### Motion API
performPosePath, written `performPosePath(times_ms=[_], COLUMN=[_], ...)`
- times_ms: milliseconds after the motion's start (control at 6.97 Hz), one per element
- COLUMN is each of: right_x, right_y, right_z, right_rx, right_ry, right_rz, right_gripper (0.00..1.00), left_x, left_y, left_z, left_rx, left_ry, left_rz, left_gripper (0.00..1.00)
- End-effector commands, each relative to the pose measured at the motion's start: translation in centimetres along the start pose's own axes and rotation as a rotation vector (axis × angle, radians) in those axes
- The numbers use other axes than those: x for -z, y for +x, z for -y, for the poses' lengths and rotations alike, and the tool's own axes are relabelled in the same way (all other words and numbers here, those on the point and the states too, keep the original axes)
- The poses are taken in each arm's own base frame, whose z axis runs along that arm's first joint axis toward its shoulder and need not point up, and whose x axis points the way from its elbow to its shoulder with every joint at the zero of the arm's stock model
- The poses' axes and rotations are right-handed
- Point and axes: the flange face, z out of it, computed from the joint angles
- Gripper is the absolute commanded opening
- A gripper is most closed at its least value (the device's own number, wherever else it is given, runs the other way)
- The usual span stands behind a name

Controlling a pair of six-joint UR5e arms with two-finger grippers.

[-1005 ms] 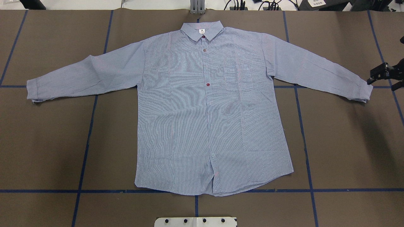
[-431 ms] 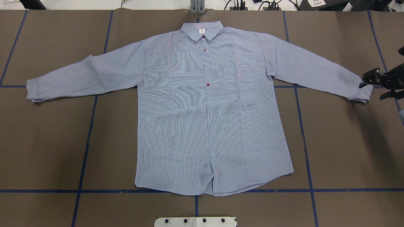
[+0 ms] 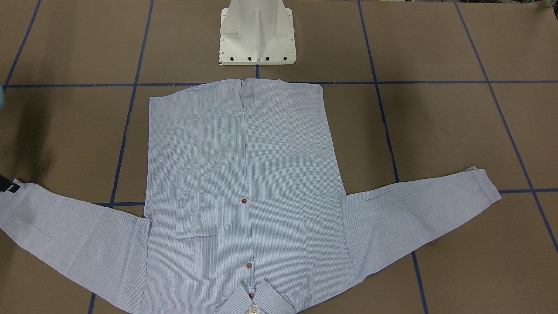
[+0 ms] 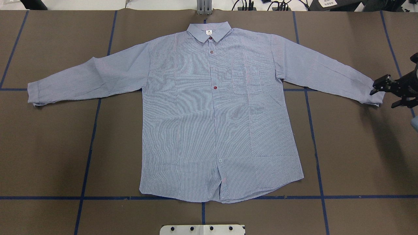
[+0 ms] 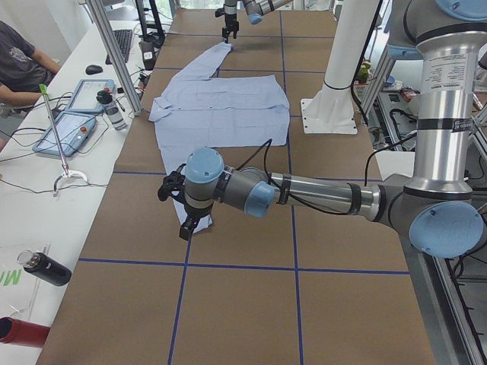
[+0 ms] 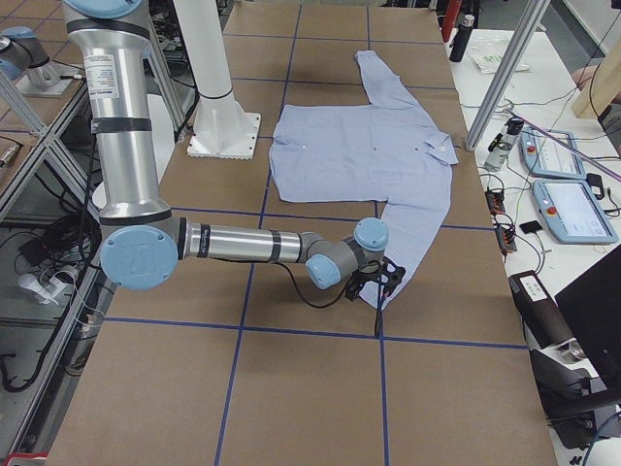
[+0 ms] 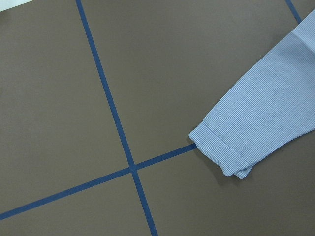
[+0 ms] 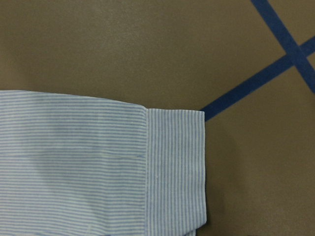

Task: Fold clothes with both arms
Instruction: 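Lower the right gripper to the sleeve cuff nearest it and grasp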

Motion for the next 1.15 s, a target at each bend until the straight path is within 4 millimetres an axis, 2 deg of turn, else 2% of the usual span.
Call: performPosePath(times_ms=[0, 431, 718, 861, 1005], right_x=[-1.36, -1.92, -1.89, -1.93, -1.96], right_y=[0.33, 0.29, 0.19, 0.25, 0.36], right_z=[-0.2, 0.31, 0.34, 0.36, 0.35], right_rx=[-0.008, -0.013, -0.012, -0.013, -0.014], right_ry=[-0.014, -0.009, -0.007, -0.007, -0.008], right_rz=[-0.023, -0.034, -0.034, -0.035, -0.036], right_gripper=[0.9, 0.84, 0.75, 0.67, 0.51], left_x=[-0.04, -0.04, -0.06, -0.05, -0.11], left_y=[-0.06, -0.06, -0.07, -0.06, -0.12], left_z=[-0.03, -0.03, -0.04, -0.03, -0.07], left_rx=[0.001, 0.001, 0.002, 0.001, 0.003], left_ry=[-0.001, -0.001, -0.002, -0.001, -0.003], left_rz=[0.001, 0.001, 0.001, 0.001, 0.001], left_gripper=[1.0, 1.0, 1.0, 1.0, 1.0])
